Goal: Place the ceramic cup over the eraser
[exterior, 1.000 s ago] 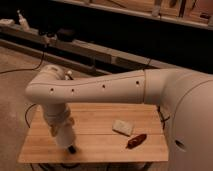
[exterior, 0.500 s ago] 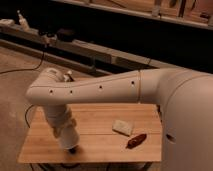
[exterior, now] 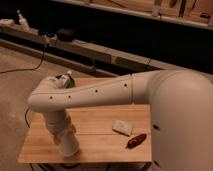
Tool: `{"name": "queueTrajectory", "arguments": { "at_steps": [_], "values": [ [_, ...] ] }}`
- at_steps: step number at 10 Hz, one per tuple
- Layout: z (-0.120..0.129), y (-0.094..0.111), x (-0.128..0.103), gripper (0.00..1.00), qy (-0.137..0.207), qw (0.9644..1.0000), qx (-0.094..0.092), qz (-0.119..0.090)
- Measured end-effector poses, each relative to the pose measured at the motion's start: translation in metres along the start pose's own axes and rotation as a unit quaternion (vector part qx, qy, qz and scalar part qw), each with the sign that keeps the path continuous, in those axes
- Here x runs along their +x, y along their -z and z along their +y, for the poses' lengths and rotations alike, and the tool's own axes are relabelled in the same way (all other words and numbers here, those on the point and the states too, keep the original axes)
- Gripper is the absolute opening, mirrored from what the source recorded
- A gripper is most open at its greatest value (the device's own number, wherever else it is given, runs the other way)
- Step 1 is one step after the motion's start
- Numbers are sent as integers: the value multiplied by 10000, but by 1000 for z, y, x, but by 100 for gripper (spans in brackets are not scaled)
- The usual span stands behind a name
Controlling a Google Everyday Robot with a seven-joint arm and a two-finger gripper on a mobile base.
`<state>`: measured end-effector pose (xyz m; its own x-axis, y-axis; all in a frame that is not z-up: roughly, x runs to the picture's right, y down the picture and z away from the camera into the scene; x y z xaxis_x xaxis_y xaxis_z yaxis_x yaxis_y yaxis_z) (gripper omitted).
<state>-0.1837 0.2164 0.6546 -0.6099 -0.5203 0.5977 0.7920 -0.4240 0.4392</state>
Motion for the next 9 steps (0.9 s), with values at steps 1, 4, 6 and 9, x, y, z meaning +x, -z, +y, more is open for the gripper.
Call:
{"name": "queueTrajectory", "arguments": {
  "at_steps": [1,4,6,9],
  "values": [
    [-1,-6,0,66,38,10000,-47,-34],
    [2,-19,4,80,71,9998,-201,-18],
    [7,-26,5,80,-15,9997,-259,23],
    [7,-28,5,80,-56,9997,-238,37]
  ]
}}
